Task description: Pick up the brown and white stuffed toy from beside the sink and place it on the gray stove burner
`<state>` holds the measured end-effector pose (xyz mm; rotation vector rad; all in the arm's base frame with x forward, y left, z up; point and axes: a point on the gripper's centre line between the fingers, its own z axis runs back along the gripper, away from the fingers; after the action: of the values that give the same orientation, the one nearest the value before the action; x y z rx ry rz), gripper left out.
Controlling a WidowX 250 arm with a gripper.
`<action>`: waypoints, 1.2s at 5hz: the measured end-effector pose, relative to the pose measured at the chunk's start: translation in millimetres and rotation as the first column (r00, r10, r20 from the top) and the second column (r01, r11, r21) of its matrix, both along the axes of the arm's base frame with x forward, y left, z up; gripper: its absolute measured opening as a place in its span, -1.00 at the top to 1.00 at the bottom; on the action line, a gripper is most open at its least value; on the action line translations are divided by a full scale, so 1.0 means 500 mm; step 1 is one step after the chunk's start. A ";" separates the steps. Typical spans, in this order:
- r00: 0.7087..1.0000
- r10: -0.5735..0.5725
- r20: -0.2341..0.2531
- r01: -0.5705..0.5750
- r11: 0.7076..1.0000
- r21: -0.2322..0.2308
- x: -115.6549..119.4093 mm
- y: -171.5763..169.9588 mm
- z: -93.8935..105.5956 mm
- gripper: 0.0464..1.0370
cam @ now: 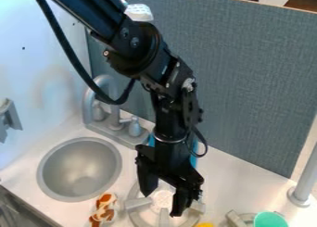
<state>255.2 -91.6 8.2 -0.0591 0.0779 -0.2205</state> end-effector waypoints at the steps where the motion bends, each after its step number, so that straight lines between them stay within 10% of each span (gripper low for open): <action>1: 1.000 0.003 -0.027 -0.003 1.000 0.007 -0.008 0.004 -0.014 -0.93; 3: 0.985 0.171 -0.009 -0.171 0.985 -0.019 0.009 0.168 -0.031 -0.93; 6: 0.929 0.365 0.064 -0.364 0.931 -0.025 -0.011 0.224 -0.071 -0.93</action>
<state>249.7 20.3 -27.2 -0.0776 -0.0027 0.1499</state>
